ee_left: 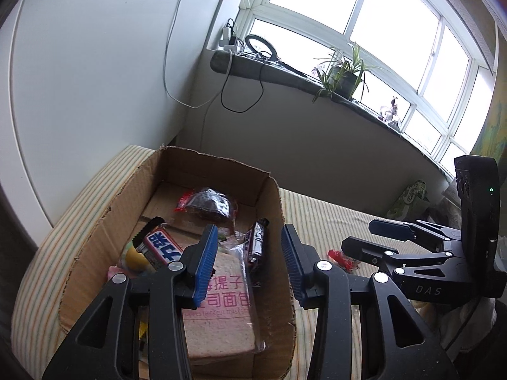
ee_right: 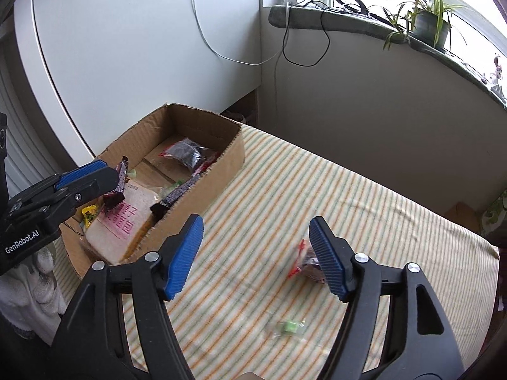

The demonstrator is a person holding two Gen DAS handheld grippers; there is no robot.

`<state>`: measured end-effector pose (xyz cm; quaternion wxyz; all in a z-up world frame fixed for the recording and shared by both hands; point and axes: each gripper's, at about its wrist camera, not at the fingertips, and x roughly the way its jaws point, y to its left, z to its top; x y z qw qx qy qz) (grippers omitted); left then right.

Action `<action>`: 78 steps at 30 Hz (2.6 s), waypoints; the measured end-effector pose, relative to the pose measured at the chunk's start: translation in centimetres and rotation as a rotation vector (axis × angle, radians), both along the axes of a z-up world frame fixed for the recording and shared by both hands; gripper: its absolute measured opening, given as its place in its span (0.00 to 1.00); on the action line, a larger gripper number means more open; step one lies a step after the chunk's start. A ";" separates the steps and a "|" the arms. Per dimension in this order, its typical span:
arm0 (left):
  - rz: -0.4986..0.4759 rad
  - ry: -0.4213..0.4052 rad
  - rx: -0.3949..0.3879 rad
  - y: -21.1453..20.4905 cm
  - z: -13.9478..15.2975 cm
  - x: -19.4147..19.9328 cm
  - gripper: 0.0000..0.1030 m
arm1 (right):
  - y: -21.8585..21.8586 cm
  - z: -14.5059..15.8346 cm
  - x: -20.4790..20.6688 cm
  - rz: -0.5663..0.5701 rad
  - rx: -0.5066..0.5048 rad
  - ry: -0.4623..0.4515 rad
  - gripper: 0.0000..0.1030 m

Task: Organize snacks
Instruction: 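Move the right tool down around the clear red-edged chocolate bag, then close the right tool on the clear red-edged bag, then lift and carry the bag with the right tool over the box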

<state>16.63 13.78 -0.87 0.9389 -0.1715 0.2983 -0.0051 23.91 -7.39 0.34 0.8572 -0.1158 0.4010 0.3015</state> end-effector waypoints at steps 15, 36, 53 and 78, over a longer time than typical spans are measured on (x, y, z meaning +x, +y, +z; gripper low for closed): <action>-0.254 0.033 0.070 -9.0 -0.6 0.9 0.49 | -6.1 -2.1 3.8 -0.086 0.056 0.137 0.79; -0.472 0.206 0.101 -15.7 -6.0 3.5 0.49 | -5.9 -7.0 6.5 -0.040 0.118 0.309 0.82; -0.511 0.232 0.190 -19.9 -6.5 4.7 0.37 | -4.6 -8.0 6.8 -0.006 0.072 0.263 0.85; -0.494 0.198 0.202 -18.4 -5.8 3.2 0.21 | -7.0 -6.0 5.6 -0.074 0.083 0.172 0.54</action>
